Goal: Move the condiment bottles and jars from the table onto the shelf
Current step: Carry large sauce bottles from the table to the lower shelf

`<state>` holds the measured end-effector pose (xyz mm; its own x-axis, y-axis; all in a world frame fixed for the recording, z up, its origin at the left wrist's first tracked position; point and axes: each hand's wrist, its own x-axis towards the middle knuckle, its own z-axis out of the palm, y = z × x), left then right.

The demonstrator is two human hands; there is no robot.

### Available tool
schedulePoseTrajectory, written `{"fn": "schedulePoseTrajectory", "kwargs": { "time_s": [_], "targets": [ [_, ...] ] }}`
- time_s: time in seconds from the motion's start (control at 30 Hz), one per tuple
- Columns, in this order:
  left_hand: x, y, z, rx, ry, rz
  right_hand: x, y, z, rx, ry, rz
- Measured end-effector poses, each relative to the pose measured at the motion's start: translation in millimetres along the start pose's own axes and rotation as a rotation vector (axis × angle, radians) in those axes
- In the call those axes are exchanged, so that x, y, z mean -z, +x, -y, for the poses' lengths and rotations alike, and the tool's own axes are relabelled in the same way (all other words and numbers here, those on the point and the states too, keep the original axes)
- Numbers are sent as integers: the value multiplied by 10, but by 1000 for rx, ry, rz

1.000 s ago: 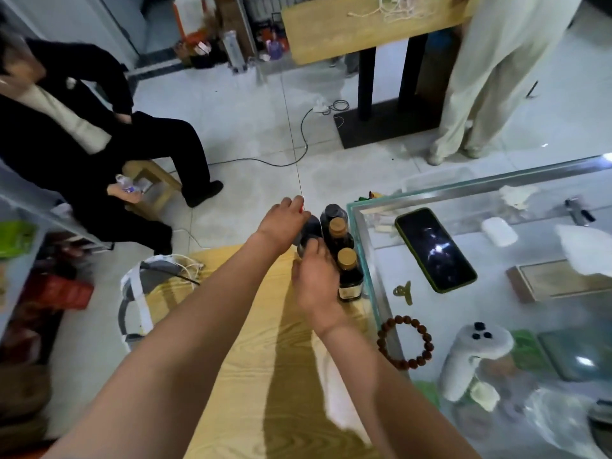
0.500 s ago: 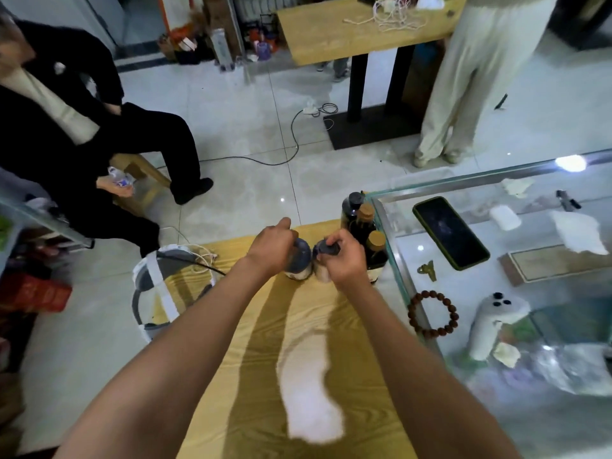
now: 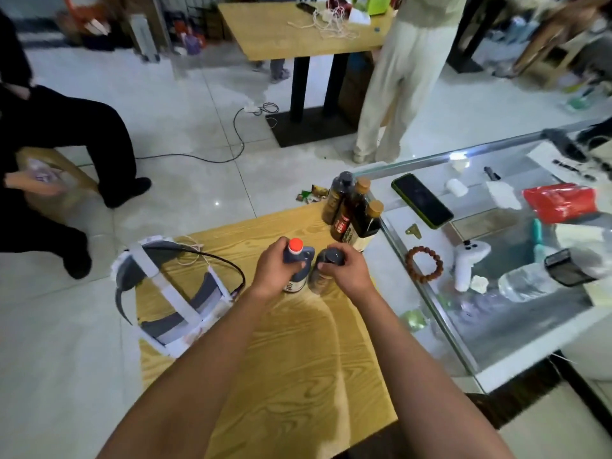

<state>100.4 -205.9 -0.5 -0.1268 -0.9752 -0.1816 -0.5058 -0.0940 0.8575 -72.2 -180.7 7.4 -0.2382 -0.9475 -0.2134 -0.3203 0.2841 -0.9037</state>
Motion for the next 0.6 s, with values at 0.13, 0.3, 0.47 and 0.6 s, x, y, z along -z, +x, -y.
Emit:
{"fn": "schedulePoseTrajectory", "kwargs": {
  "time_s": [0.13, 0.3, 0.47, 0.6],
  "targets": [
    [-94, -70, 55, -47, -122, -6, -56, -84, -87, -56, 114, -98],
    [-120, -253, 166, -126, -81, -49, 29, -284, -174, -65, 106, -28],
    [-299, -625, 171, -243, -3, -11, 239, -765, -307, -120, 175, -46],
    [-485, -979, -120, -221, 0, 42, 609, -1137, -372, -189, 242, -146]
  ]
}}
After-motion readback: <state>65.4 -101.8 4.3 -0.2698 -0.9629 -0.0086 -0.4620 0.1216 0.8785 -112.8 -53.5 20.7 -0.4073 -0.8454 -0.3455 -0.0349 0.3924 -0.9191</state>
